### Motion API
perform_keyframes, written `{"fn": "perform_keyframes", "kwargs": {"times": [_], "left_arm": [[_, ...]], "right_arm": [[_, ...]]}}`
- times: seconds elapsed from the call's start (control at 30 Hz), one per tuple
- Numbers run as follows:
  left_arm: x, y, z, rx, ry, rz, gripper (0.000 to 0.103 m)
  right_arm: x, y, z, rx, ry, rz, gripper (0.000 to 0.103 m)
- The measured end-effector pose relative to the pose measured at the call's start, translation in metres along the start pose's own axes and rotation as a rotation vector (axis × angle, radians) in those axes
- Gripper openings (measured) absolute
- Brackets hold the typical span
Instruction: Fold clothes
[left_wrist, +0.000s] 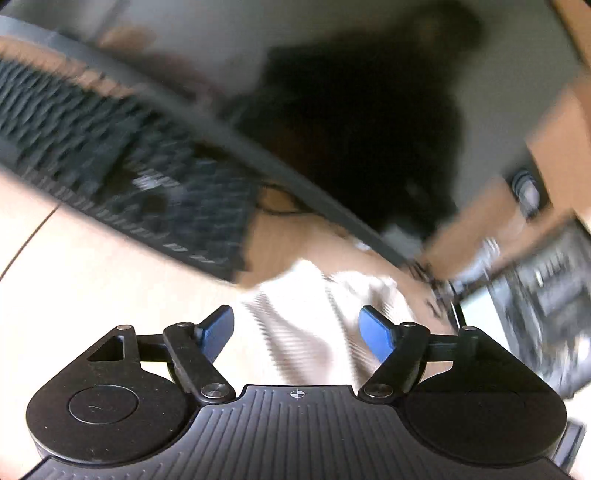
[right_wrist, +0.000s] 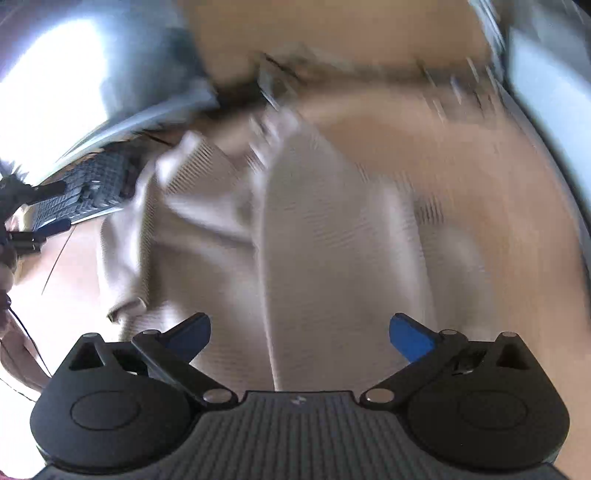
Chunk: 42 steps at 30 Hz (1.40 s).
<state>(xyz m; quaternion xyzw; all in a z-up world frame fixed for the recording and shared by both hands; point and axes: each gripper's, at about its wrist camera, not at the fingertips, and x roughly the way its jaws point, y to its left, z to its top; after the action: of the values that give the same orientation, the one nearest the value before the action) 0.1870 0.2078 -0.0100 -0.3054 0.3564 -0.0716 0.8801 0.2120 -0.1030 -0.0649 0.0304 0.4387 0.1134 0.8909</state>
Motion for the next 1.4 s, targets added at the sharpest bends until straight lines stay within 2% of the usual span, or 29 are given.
{"fn": "perform_keyframes", "kwargs": {"times": [0.07,0.13,0.2,0.27,0.3,0.33,0.4,0.43,0.53,0.57,0.6,0.63,0.7,0.77,0.8,0.87,0.93,1.0,1.03,1.07,1.1,1.17,1.23,1.27,1.3,1.37,1.4], "left_arm": [[-0.002,-0.025,-0.008,0.095,0.018,-0.028,0.082],[0.019,-0.048,-0.028,0.114,0.098,-0.096,0.082],[0.042,-0.064,-0.048,0.131,0.174,-0.127,0.076],[0.06,-0.072,-0.064,0.151,0.225,-0.124,0.073],[0.067,-0.074,-0.071,0.157,0.245,-0.12,0.073],[0.074,-0.075,-0.077,0.162,0.264,-0.116,0.073],[0.087,-0.078,-0.09,0.174,0.302,-0.109,0.072],[0.089,-0.078,-0.093,0.186,0.303,-0.089,0.072],[0.087,-0.075,-0.095,0.212,0.312,-0.061,0.065],[0.086,-0.074,-0.096,0.211,0.314,-0.057,0.062],[0.084,-0.072,-0.097,0.21,0.316,-0.06,0.06],[0.081,-0.069,-0.097,0.204,0.319,-0.062,0.059],[0.077,-0.064,-0.098,0.194,0.324,-0.066,0.058],[0.072,-0.058,-0.098,0.183,0.33,-0.07,0.058],[0.074,-0.059,-0.095,0.18,0.331,-0.069,0.058],[0.076,-0.062,-0.095,0.187,0.337,-0.062,0.059],[0.079,-0.068,-0.096,0.207,0.341,-0.06,0.065],[0.082,-0.074,-0.095,0.225,0.345,-0.055,0.073],[0.082,-0.079,-0.098,0.245,0.344,-0.045,0.075],[0.083,-0.083,-0.1,0.265,0.343,-0.035,0.078],[0.084,-0.088,-0.104,0.288,0.338,-0.026,0.081],[0.084,-0.096,-0.107,0.311,0.324,-0.013,0.081],[0.08,-0.1,-0.105,0.313,0.304,-0.004,0.081],[0.073,-0.1,-0.098,0.305,0.267,-0.017,0.081],[0.066,-0.099,-0.091,0.298,0.23,-0.03,0.081],[0.056,-0.098,-0.071,0.327,0.145,0.001,0.082],[0.056,-0.1,-0.061,0.375,0.104,0.044,0.082]], "right_arm": [[0.008,0.012,0.016,-0.097,-0.038,-0.049,0.103],[0.025,0.024,0.035,-0.195,-0.076,-0.101,0.101],[0.052,0.028,0.05,-0.25,-0.055,-0.109,0.086],[0.078,0.031,0.056,-0.335,0.014,-0.111,0.061],[0.089,0.033,0.057,-0.386,0.053,-0.114,0.055],[0.096,0.034,0.058,-0.455,0.082,-0.12,0.05],[0.096,0.036,0.059,-0.632,0.095,-0.153,0.025],[0.092,0.033,0.061,-0.732,0.084,-0.209,0.017],[0.093,0.001,0.074,-0.928,0.004,-0.449,0.016],[0.098,-0.013,0.08,-0.964,-0.014,-0.529,0.015],[0.107,-0.03,0.09,-0.941,-0.008,-0.588,0.012],[0.116,-0.046,0.1,-0.889,0.009,-0.616,0.011],[0.13,-0.066,0.111,-0.786,0.055,-0.618,0.011],[0.145,-0.078,0.111,-0.747,0.085,-0.655,0.011],[0.144,-0.082,0.112,-0.712,0.084,-0.643,0.011],[0.119,-0.08,0.119,-0.588,0.022,-0.516,0.011],[0.094,-0.078,0.126,-0.464,-0.038,-0.388,0.014],[0.071,-0.066,0.135,-0.375,-0.08,-0.194,0.022],[0.063,-0.057,0.139,-0.347,-0.091,-0.081,0.036],[0.06,-0.043,0.14,-0.34,-0.096,0.036,0.055],[0.06,-0.026,0.14,-0.351,-0.109,0.128,0.061],[0.069,0.009,0.134,-0.448,-0.123,0.185,0.064],[0.078,0.039,0.121,-0.583,-0.143,0.156,0.063],[0.077,0.045,0.115,-0.613,-0.151,0.141,0.061],[0.072,0.044,0.109,-0.606,-0.161,0.135,0.061],[0.064,0.036,0.099,-0.573,-0.176,0.124,0.062],[0.062,0.02,0.096,-0.509,-0.173,0.116,0.064]]}}
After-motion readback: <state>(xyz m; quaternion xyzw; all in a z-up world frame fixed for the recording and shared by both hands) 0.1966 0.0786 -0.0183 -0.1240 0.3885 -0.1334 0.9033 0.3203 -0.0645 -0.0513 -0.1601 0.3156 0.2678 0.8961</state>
